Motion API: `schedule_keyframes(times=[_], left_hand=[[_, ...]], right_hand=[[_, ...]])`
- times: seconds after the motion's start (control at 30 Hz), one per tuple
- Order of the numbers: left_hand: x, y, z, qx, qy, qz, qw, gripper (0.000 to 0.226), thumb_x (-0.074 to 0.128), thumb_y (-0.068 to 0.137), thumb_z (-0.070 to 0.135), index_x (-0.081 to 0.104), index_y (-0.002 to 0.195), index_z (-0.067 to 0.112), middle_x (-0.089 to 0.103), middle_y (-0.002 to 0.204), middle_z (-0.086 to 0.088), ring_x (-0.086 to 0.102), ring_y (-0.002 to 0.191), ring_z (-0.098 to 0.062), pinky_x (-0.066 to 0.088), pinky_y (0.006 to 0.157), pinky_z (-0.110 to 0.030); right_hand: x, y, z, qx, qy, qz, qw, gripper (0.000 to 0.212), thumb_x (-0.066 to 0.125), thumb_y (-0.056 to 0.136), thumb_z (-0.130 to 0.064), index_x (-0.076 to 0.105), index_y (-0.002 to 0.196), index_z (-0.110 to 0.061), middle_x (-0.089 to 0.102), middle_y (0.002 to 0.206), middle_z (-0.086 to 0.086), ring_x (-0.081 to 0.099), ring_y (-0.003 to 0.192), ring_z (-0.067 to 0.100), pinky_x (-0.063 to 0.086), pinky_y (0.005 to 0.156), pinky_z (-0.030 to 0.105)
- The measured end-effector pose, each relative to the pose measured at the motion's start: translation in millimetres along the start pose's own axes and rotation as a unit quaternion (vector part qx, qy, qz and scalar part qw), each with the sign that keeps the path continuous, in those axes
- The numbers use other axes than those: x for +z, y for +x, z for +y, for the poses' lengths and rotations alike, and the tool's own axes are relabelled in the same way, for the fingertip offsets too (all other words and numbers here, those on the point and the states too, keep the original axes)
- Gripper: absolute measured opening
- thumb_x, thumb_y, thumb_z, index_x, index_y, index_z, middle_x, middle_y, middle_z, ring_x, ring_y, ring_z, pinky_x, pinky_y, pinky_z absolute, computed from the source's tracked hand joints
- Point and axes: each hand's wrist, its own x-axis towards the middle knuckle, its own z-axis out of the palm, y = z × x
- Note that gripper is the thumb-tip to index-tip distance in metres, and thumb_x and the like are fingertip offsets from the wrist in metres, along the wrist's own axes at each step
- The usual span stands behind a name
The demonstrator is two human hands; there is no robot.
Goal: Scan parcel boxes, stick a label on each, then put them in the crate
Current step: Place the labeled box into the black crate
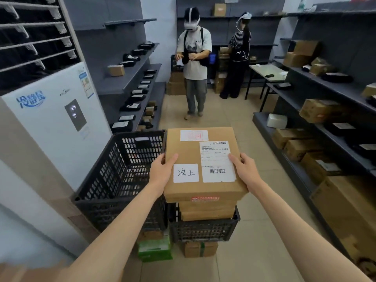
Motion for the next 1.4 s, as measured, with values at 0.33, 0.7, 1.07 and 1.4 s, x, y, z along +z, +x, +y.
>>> schedule_keyframes(times=[0.33, 0.7, 1.07, 1.4], left_hand=[[36.4, 81.2, -46.1, -0.096, 0.016, -0.047, 0.994, 0.045, 0.061, 0.101, 0.033, 0.050, 0.143, 0.020, 0.067, 0.125, 0.002, 0.065, 0.108, -0.016, 0.054, 0.092, -0.037], [60.7, 98.1, -86.7, -0.120, 0.044, -0.021, 0.992, 0.063, 0.060, 0.101, 0.039, 0.034, 0.156, 0.023, 0.058, 0.141, 0.004, 0.058, 0.118, -0.014, 0.048, 0.091, -0.029], [58.8, 94.8, -61.3, -0.092, 0.141, -0.028, 0.985, 0.071, 0.064, 0.100, 0.030, 0.026, 0.158, 0.019, 0.050, 0.147, 0.000, 0.055, 0.122, -0.016, 0.044, 0.097, -0.031], [-8.8, 53.4, 17.4, 0.096, 0.552, -0.045, 0.827, 0.041, 0.047, 0.103, 0.049, 0.059, 0.130, 0.020, 0.065, 0.128, -0.001, 0.060, 0.116, -0.022, 0.051, 0.092, -0.040]], right_hand=[[18.3, 90.7, 49.9, 0.092, -0.038, -0.002, 0.995, 0.023, 0.060, 0.101, -0.025, 0.064, 0.109, -0.003, 0.072, 0.102, 0.006, 0.066, 0.081, 0.014, 0.049, 0.056, 0.016], [14.1, 126.7, 106.4, 0.128, -0.072, -0.057, 0.987, 0.056, 0.059, 0.094, -0.054, 0.058, 0.134, -0.014, 0.072, 0.119, -0.003, 0.069, 0.106, 0.018, 0.055, 0.097, 0.046], [3.4, 123.8, 81.0, 0.089, -0.165, -0.049, 0.981, 0.069, 0.063, 0.097, -0.043, 0.037, 0.151, -0.009, 0.050, 0.149, 0.007, 0.052, 0.132, 0.027, 0.043, 0.109, 0.044], [54.7, 98.0, -18.1, -0.229, -0.451, -0.178, 0.844, 0.042, 0.048, 0.105, -0.039, 0.058, 0.133, -0.010, 0.058, 0.137, 0.007, 0.053, 0.125, 0.028, 0.039, 0.099, 0.037]])
